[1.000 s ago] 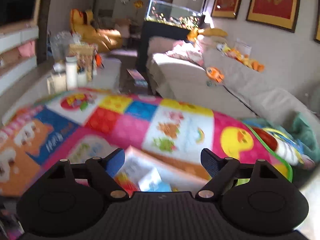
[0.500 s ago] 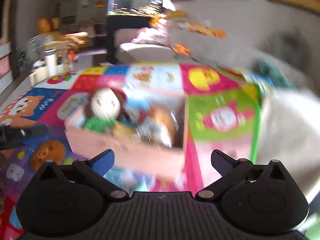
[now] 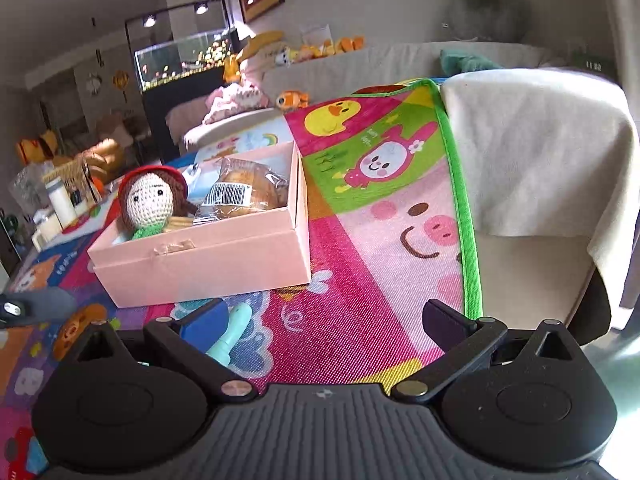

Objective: Organize objects
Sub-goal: 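Grasp the teal toy with the left gripper and lift it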

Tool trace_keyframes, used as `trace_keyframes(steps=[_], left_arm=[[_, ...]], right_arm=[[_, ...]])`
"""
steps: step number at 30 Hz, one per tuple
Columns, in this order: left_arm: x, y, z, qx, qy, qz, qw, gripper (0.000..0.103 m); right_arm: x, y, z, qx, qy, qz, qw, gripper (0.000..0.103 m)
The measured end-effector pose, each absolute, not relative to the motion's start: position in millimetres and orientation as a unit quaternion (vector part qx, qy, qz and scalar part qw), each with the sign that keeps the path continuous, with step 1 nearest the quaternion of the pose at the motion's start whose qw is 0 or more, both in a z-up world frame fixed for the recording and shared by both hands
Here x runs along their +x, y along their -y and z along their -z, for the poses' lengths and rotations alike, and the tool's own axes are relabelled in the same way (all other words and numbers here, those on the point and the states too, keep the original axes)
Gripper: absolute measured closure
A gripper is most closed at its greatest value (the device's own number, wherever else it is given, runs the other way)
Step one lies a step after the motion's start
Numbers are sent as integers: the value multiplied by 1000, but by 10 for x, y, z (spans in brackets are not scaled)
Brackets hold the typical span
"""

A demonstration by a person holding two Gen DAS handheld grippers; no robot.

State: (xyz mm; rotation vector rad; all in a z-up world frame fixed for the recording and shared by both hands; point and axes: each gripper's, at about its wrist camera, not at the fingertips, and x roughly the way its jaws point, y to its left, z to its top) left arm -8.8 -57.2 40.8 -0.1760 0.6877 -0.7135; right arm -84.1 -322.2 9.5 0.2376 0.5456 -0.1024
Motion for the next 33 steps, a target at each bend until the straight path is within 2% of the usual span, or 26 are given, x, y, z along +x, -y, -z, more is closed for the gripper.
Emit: trace_keyframes(steps=[8, 17, 19, 20, 23, 33], left_arm=[[202, 1269, -242, 57, -375, 333, 863, 48], [173, 1389, -255, 92, -381, 371, 842, 49], [154, 1409, -247, 101, -387, 381, 833, 58], [145, 1425, -226, 108, -393, 386, 827, 69], [88, 1450, -174, 132, -392, 394, 821, 69], [213, 1309, -241, 73, -383, 361, 847, 69]], right_arm=[[-889, 3394, -51, 173, -251, 44, 951, 0], [-844, 3569, 30, 235, -260, 39, 936, 0], [-838, 3578, 45, 241, -262, 40, 934, 0], [-836, 3574, 46, 241, -263, 40, 933, 0], [-829, 3565, 50, 239, -265, 39, 933, 0], [-821, 3561, 59, 236, -269, 45, 932, 0]])
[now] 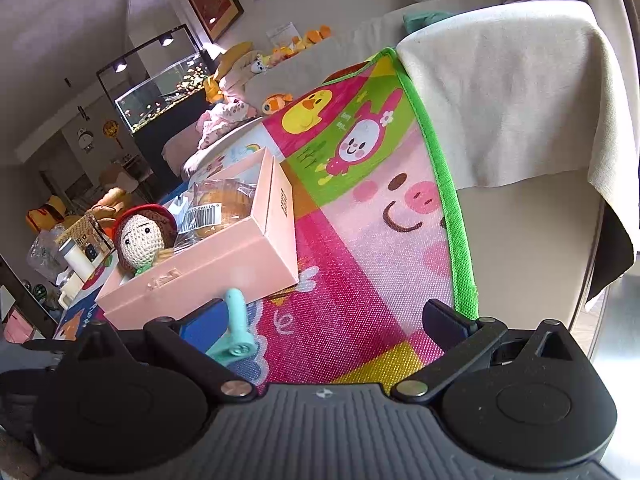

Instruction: Organize objects

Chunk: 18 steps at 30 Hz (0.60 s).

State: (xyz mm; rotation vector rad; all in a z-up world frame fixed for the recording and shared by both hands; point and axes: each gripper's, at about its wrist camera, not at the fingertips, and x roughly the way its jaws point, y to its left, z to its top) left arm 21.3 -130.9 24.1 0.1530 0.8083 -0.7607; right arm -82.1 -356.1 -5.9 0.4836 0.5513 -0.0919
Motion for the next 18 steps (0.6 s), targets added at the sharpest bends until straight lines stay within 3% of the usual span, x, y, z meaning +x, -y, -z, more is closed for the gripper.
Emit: trace_keyframes(steps=[4, 11, 18], left_arm=[[124, 829, -348, 28, -372, 323, 870, 70], [-223, -121, -237, -38, -392, 199, 897, 70], [-530, -278, -165, -61, -382, 186, 903, 70]], right_arm=[[-775, 3474, 31, 206, -286, 36, 935, 0], [-1007, 2719, -230, 55, -288, -76, 953, 0], [-1080, 2140, -123, -113, -306, -88, 941, 0]])
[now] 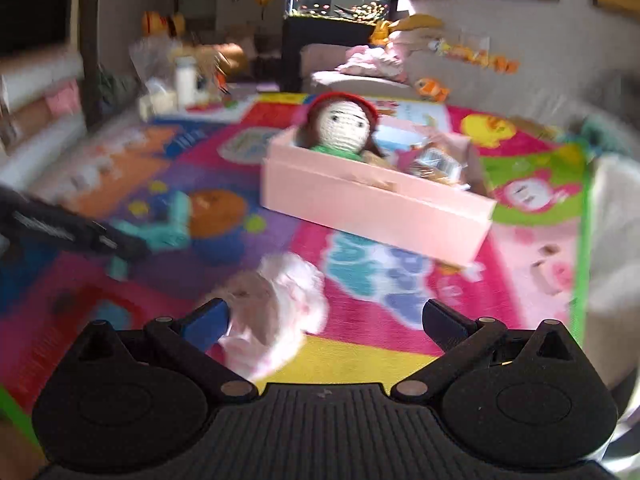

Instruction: Organize objects

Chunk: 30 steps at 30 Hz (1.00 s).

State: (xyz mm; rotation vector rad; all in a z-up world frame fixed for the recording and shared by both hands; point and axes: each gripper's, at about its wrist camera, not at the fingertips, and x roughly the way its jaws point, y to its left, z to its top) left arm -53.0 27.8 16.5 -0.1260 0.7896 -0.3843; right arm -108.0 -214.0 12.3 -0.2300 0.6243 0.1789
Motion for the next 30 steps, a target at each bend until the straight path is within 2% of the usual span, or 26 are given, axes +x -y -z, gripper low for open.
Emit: trace_keyframes(steps=[4, 9, 11, 17, 18, 19, 21, 24, 30], left_arm=[[-565, -237, -155, -52, -375, 184, 907, 70], [-578, -235, -122, -55, -368, 185, 910, 69], [-589, -235, -120, -55, -366, 186, 910, 69], [-591, -228, -110, -54, -365, 185, 911, 69], [-591, -228, -110, -53, -365, 184, 911, 69], [-592, -228, -109, -53, -364, 184, 911, 69], [-596, -231, -106, -54, -364, 184, 912, 69], [-598, -231, -105, -53, -363, 183, 912, 69], [-615, -224, -106, -52, -360, 179, 914, 69]], right_arm=[[-1095, 2178, -78, -197, -270, 12, 943, 0], [-1166, 2327, -284, -100, -291, -70, 949, 0], [-1171, 2227, -303, -93, -288, -92, 949, 0], [-906, 1907, -134, -122, -293, -95, 943, 19], [-855, 1887, -94, -127, -297, -92, 942, 28], [-812, 1881, -58, -130, -302, -89, 940, 33], [-761, 1927, -25, -118, -317, -86, 937, 54], [-849, 2024, -99, -97, -317, -85, 939, 65], [-1150, 2291, -487, -37, -281, -99, 954, 68]])
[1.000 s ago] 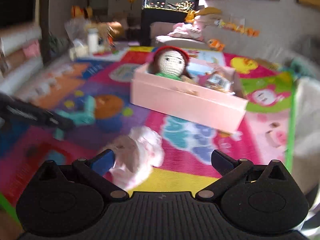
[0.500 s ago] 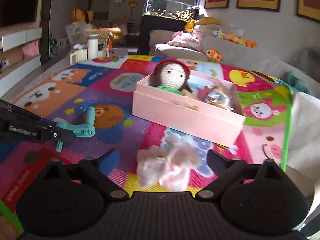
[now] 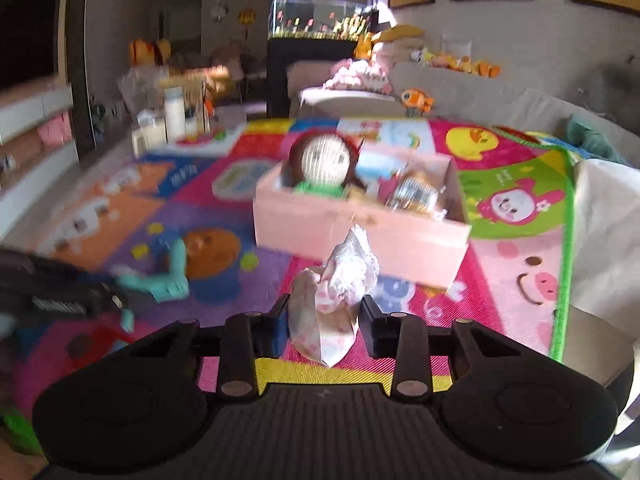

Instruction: Organize objects

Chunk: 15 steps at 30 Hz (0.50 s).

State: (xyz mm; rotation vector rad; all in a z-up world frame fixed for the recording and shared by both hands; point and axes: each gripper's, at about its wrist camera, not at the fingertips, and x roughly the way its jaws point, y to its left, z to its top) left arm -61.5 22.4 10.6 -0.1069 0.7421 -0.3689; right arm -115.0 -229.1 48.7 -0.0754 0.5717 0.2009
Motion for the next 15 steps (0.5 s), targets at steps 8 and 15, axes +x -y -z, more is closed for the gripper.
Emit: trace_keyframes(steps=[8, 15], left_arm=[[-578, -198, -366, -75, -317, 204, 923, 70], [-37, 430, -1020, -50, -243, 254, 935, 69]], right_arm=[[-1330, 2586, -660, -9, -234, -89, 968, 68], [-1235, 2677, -442, 12, -240, -89, 967, 68]])
